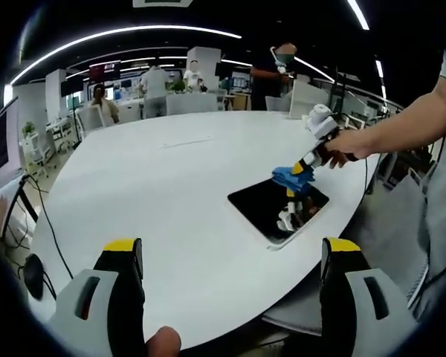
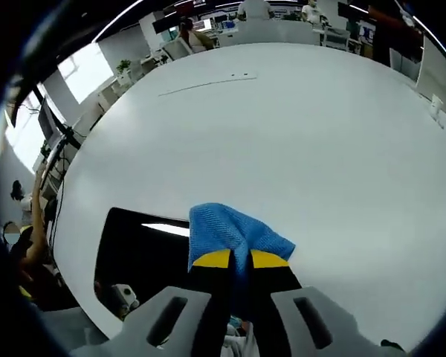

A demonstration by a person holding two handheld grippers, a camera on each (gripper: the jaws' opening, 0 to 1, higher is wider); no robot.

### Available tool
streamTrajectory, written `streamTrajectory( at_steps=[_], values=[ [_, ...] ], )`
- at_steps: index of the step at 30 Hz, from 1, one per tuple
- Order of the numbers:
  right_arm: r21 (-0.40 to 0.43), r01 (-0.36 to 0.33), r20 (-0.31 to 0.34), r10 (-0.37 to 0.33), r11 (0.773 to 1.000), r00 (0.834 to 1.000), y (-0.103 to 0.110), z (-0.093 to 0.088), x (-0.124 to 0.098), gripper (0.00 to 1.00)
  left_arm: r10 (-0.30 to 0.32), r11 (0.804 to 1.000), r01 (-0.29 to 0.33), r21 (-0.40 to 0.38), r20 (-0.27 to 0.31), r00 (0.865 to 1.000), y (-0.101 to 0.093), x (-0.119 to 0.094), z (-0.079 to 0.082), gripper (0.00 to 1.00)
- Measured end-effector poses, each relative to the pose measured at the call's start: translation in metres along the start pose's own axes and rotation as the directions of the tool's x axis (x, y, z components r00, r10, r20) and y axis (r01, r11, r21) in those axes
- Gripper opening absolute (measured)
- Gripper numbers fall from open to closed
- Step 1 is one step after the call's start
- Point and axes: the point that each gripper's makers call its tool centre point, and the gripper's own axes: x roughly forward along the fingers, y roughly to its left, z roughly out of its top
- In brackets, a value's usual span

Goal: Wipe the mirror surface with the cleaning cloth until all visible marks leave the cleaned area.

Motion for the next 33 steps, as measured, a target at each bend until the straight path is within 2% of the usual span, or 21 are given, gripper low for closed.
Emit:
streamTrajectory(
  at_steps=[6,14,33],
  values=[
    [0.002,0.000,-0.018,0.000,1.000,1.000,0.000,0.005,0.010,0.02,-0.016,1.000,0.016,0.003,-0.005,1.000,-0.005,0.004,-0.002,0.99],
    [0.008,-0.021,-0.028,0.021,1.000,0.999,0.020,0.005,0.012,0.02,-0.020,1.000,0.020,0.003,-0.006,1.000,-0.006,0.004,-0.001,0.99],
    [0.001,-0.079,-0.065,0.079,0.997,0.995,0.083,0.008,0.019,0.02,-0.031,0.999,0.031,0.006,-0.017,0.999,-0.007,0.006,-0.003,0.99]
  ],
)
